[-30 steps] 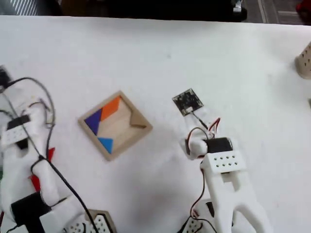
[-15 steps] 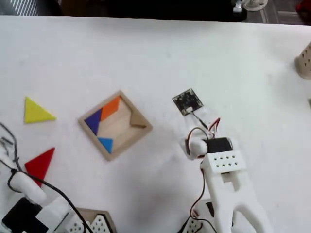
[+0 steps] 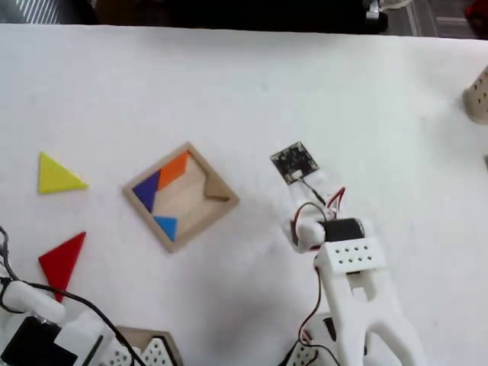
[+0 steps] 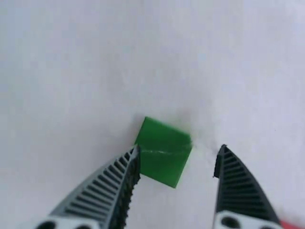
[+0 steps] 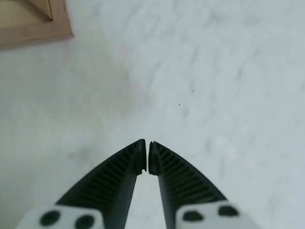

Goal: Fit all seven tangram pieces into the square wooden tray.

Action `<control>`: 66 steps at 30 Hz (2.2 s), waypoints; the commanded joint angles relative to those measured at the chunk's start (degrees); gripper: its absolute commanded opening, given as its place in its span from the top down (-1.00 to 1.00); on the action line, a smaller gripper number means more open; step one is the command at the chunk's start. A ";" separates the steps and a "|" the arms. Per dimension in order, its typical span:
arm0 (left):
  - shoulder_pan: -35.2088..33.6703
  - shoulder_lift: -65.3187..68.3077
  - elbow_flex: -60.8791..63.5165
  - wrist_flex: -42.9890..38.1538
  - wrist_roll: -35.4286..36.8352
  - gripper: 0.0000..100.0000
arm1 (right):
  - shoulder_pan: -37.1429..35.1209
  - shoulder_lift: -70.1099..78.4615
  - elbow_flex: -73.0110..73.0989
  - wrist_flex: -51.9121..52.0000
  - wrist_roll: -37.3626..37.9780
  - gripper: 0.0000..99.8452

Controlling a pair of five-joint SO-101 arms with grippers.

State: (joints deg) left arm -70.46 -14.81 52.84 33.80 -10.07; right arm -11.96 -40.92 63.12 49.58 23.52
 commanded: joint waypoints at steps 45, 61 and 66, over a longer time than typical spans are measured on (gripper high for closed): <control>-0.57 29.14 -38.86 20.84 -19.60 0.47 | -0.04 -0.04 -0.35 -1.63 -0.44 0.97; -0.31 28.79 -30.51 19.34 -29.19 0.47 | -0.04 -0.04 -0.35 -1.71 -0.44 0.97; -0.22 22.46 -24.88 19.25 -29.27 0.47 | -0.04 -0.04 -0.35 -1.71 -0.44 0.97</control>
State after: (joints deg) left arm -70.46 12.70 23.38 53.41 -38.55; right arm -11.96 -40.92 63.12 49.05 23.43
